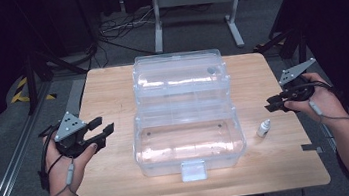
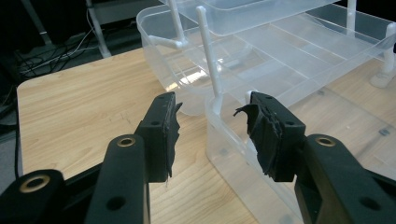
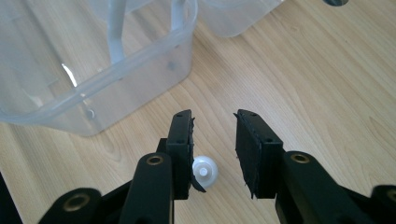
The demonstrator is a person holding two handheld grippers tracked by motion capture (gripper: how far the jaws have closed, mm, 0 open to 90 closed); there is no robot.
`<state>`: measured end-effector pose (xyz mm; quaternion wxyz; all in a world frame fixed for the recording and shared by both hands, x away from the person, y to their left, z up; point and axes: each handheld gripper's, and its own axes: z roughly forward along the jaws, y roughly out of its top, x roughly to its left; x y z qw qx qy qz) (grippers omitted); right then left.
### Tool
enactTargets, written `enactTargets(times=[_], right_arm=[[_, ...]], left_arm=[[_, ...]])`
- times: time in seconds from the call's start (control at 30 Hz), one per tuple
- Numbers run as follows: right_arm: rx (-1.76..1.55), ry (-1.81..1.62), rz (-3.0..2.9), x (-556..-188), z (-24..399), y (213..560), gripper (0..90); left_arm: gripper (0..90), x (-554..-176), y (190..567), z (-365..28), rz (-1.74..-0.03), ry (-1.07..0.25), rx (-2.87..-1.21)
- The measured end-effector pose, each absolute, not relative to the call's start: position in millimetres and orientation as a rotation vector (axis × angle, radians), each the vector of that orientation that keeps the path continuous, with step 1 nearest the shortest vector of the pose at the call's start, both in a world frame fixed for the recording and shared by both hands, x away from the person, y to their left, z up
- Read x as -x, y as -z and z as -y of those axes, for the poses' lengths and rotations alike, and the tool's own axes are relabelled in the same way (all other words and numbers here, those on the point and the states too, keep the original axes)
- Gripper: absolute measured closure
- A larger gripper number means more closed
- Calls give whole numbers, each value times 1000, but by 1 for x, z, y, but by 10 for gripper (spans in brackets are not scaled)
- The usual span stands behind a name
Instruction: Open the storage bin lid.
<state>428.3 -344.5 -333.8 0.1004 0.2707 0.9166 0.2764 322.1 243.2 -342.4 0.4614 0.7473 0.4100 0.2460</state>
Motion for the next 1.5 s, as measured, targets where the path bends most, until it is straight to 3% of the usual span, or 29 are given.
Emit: enactTargets(times=[0.67, 1.5], right_arm=[[-673, -425, -2884, -439, 318, 346, 679], [-644, -233, -2978, -452, 314, 380, 615]], left_arm=[[524, -324, 344, -241, -993, -587, -1857], [516, -322, 345, -246, -1019, -585, -1845]])
